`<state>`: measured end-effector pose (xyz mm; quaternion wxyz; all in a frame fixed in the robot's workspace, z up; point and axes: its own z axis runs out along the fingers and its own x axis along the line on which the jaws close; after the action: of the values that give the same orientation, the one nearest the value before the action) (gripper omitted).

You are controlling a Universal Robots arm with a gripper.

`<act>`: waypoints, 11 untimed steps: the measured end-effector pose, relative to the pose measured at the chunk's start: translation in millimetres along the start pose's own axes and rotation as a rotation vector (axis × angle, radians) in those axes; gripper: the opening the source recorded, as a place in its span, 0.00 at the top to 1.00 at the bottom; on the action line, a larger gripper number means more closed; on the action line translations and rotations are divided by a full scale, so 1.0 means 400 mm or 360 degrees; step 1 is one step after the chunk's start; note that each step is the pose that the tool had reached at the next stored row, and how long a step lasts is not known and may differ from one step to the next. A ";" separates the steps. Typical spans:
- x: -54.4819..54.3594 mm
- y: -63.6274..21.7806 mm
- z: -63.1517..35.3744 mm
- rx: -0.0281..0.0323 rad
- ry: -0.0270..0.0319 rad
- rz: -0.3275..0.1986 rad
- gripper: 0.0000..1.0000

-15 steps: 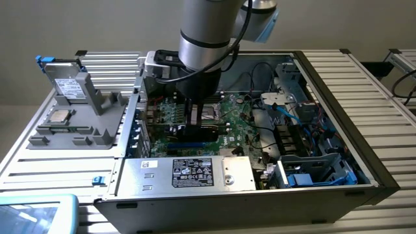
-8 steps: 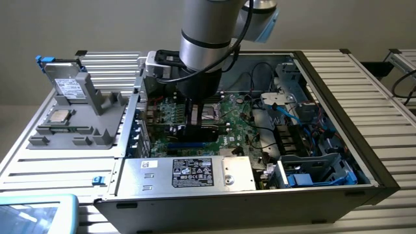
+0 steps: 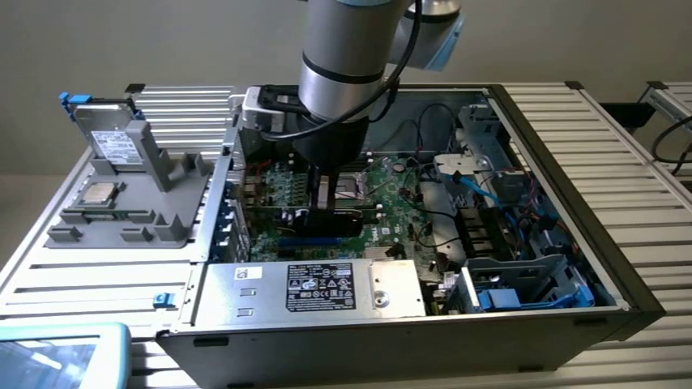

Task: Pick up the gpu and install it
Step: 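Insert the gpu into the slot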

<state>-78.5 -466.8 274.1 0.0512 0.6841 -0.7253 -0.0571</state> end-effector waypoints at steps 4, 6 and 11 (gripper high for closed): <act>0.000 0.000 0.002 -0.00164 0.00003 0.0004 0.72; 0.000 0.000 0.002 -0.00241 0.00008 0.0006 0.72; 0.000 0.000 0.003 -0.00243 0.00006 0.0006 0.72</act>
<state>-78.5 -466.8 273.1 0.0566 0.6823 -0.7262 -0.0624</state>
